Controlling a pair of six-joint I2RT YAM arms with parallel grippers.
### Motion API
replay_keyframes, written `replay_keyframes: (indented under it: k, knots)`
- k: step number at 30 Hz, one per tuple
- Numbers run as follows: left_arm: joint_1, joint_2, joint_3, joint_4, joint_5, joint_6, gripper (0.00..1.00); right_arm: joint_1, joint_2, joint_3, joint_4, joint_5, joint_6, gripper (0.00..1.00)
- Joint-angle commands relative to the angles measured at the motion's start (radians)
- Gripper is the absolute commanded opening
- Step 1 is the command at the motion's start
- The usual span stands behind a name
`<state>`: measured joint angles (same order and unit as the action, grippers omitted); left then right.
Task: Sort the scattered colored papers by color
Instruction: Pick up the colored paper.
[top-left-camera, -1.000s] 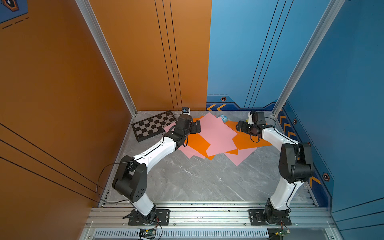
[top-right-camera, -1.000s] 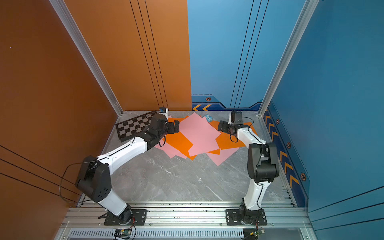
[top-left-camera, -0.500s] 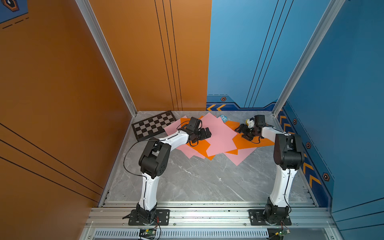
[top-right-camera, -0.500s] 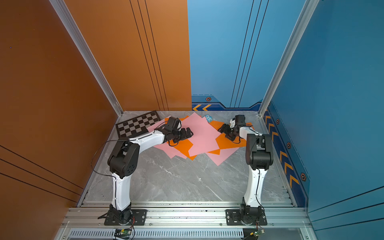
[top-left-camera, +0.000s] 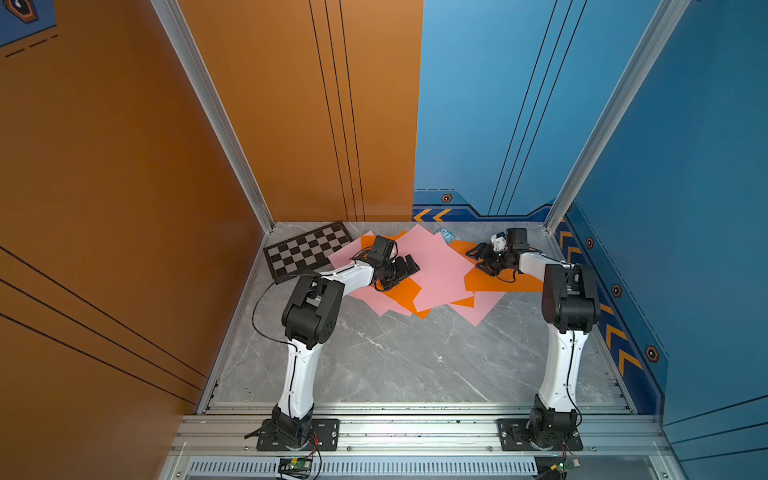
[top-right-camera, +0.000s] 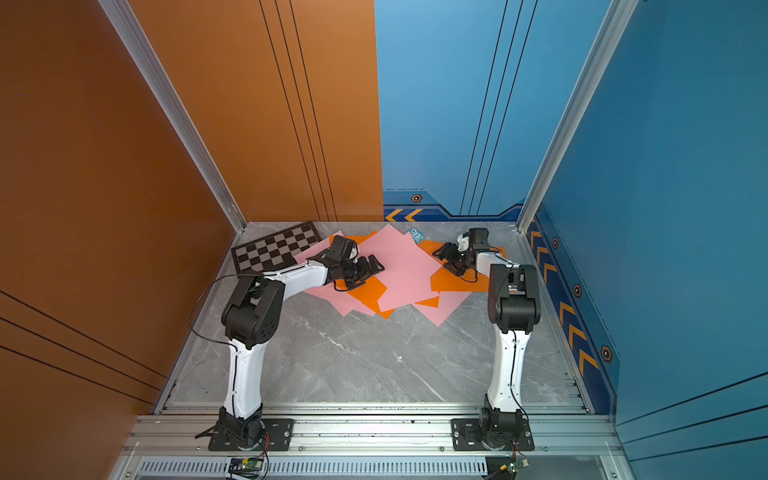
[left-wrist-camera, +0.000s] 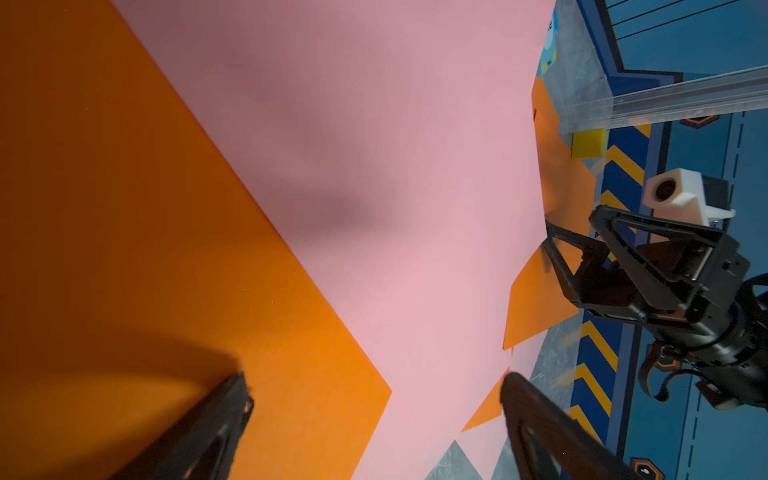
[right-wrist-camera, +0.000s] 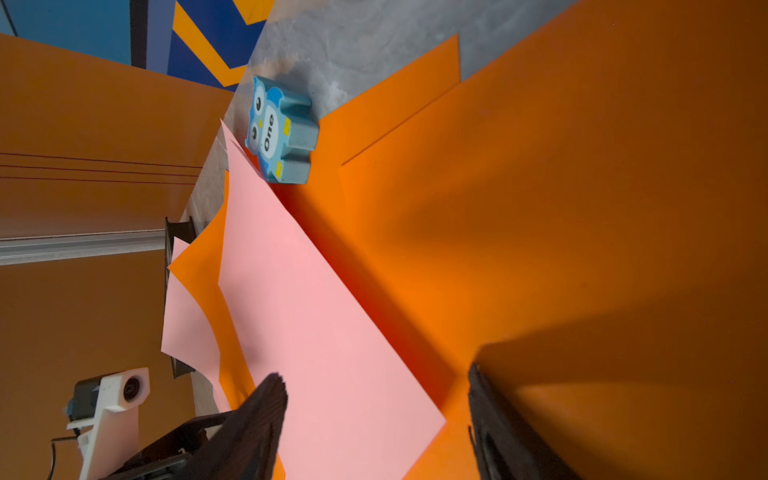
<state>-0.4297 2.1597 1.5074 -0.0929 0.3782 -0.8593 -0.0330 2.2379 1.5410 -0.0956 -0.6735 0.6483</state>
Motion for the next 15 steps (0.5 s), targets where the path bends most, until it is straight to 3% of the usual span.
replay_keyframes:
  k: [1,8,12,15]
  knots:
    - [0.009,0.045,-0.007,0.005,0.044,-0.025,0.98,0.021,0.05,0.019,-0.001,-0.031,0.029,0.66]
    - [0.013,0.053,-0.013,0.016,0.062,-0.037,0.98,0.036,0.058,0.013,0.01,-0.043,0.025,0.5]
    - [0.016,0.05,-0.019,0.016,0.066,-0.037,0.99,0.035,0.032,-0.001,0.024,-0.031,0.026,0.26]
    - [0.019,0.045,-0.022,0.015,0.072,-0.037,0.99,0.033,0.007,-0.016,0.056,-0.032,0.04,0.16]
